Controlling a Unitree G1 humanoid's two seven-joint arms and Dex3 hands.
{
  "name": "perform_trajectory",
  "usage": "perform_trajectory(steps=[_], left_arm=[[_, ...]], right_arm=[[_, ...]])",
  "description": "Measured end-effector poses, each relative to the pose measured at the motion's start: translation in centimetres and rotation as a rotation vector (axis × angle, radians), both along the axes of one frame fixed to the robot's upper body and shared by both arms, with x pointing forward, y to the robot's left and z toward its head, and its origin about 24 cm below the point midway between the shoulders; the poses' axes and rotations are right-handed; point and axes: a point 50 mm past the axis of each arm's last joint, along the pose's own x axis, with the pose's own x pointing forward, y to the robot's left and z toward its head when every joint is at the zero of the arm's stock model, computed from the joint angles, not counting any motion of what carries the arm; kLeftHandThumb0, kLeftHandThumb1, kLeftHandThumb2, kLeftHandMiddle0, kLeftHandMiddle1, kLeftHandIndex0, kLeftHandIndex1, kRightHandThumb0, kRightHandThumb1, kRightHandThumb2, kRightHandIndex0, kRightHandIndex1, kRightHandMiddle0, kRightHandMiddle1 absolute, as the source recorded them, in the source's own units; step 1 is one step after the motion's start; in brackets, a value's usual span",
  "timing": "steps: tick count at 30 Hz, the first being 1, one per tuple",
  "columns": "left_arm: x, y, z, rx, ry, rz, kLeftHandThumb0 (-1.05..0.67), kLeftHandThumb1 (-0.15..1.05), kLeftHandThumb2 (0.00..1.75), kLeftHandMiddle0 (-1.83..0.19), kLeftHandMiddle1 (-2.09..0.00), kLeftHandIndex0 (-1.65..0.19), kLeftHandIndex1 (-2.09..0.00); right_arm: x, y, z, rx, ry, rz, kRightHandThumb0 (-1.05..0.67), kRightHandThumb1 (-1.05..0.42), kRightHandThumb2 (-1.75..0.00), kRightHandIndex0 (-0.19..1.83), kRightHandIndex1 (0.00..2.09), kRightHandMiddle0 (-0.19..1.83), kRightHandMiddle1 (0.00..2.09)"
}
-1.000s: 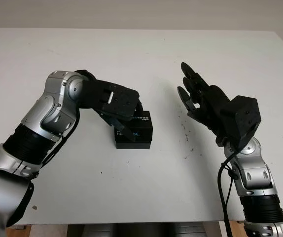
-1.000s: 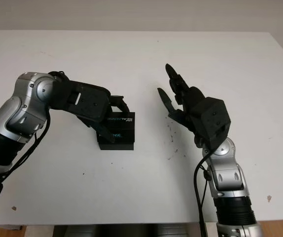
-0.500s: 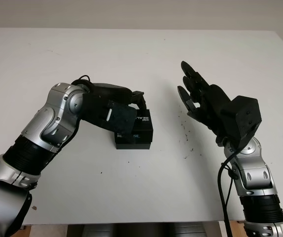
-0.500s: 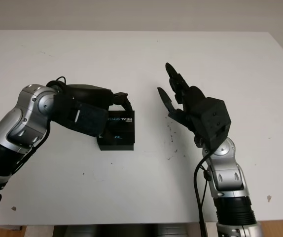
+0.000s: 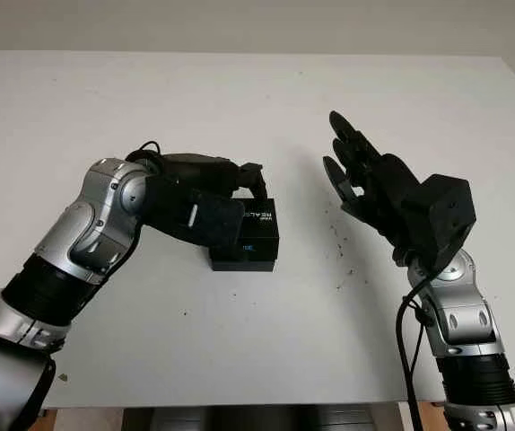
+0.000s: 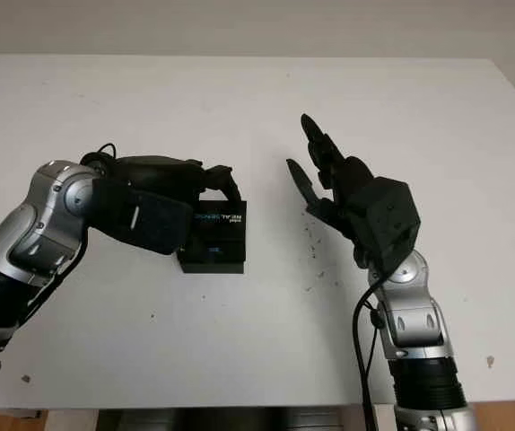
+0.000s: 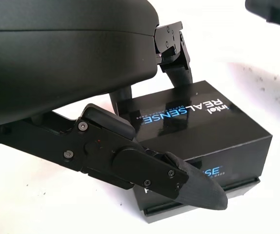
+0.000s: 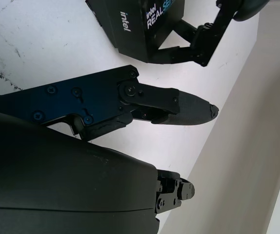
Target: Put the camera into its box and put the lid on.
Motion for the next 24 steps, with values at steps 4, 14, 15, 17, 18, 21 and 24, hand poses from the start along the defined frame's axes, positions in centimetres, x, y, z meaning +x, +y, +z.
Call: perform_trajectory(steps=[4, 14, 15, 17, 18, 21, 24], left_arm=[[-0.5, 0.2, -0.7, -0.06, -0.069, 0.024, -0.36, 1.05, 0.16, -0.48, -2.09, -0.06, -2.01], [-0.9, 0.0, -1.4, -0.045, -0.182, -0.012, -0.21, 1.05, 0.27, -0.36, -2.09, 0.02, -1.64], [-0.9, 0.0, -1.4, -0.047, -0.181, -0.012, -0.21, 1.05, 0.27, -0.34, -2.09, 0.01, -1.61], [-0.9, 0.1, -1.4, -0.052, -0.174, -0.003, -0.21, 1.05, 0.26, -0.31, -2.09, -0.01, -1.59], [-0.8, 0.1, -1.4, -0.058, -0.164, 0.006, -0.21, 1.05, 0.26, -0.33, -2.09, -0.01, -1.6], [-0.8, 0.1, -1.2, -0.082, -0.142, 0.032, -0.21, 1.05, 0.26, -0.43, -2.09, 0.01, -1.7], [-1.0, 0.1, -0.7, -0.092, -0.145, 0.039, -0.22, 1.05, 0.26, -0.41, -2.09, 0.03, -1.75]], right_arm=[[0.0, 0.0, 0.0, 0.0, 0.0, 0.0, -0.66, -1.05, -0.54, 0.02, 0.05, 0.01, 0.05], [0.0, 0.0, 0.0, 0.0, 0.0, 0.0, -0.65, -1.05, -0.55, 0.02, 0.05, 0.02, 0.05], [0.0, 0.0, 0.0, 0.0, 0.0, 0.0, -0.65, -1.05, -0.55, 0.02, 0.05, 0.02, 0.05], [0.0, 0.0, 0.0, 0.0, 0.0, 0.001, -0.65, -1.05, -0.55, 0.02, 0.05, 0.02, 0.06], [0.0, 0.0, 0.0, 0.0, 0.0, 0.001, -0.65, -1.05, -0.55, 0.02, 0.05, 0.02, 0.06], [0.0, 0.0, 0.0, -0.003, 0.002, -0.002, -0.66, -1.05, -0.55, 0.02, 0.05, 0.02, 0.06], [0.0, 0.0, -0.1, -0.003, 0.005, -0.003, -0.65, -1.05, -0.55, 0.02, 0.05, 0.02, 0.05]])
